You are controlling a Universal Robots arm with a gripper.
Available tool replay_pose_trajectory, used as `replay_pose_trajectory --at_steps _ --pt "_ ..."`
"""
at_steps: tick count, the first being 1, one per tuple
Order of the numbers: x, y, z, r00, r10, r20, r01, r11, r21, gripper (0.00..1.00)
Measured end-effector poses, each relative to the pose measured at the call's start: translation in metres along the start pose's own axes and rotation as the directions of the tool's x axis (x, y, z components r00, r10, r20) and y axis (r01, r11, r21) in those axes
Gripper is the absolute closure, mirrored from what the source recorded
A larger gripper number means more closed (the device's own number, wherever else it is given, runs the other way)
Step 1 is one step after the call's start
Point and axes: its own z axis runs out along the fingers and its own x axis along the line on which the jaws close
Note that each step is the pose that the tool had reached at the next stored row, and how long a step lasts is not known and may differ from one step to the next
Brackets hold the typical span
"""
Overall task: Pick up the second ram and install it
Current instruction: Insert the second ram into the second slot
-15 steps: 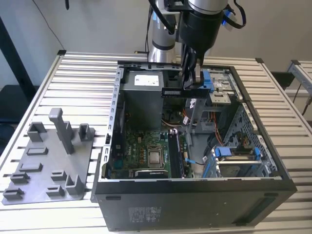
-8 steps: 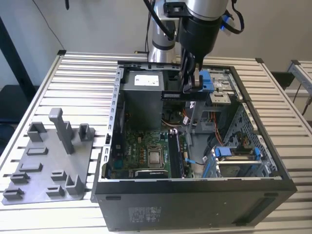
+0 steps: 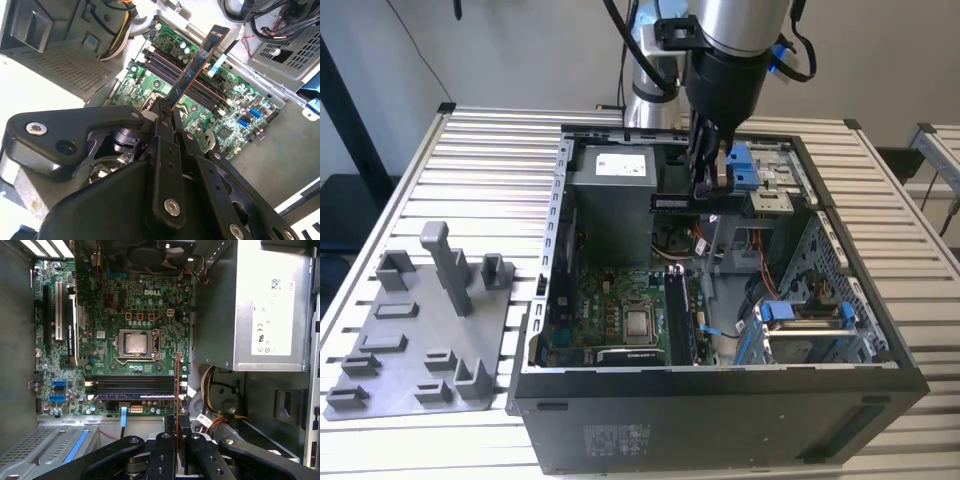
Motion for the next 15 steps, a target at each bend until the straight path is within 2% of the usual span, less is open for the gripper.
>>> replay_pose_trajectory --at_steps 15 --pt "0.0018 0.0000 0.0156 1.0000 0.000 -0.0011 0.000 1.0000 0.0000 0.86"
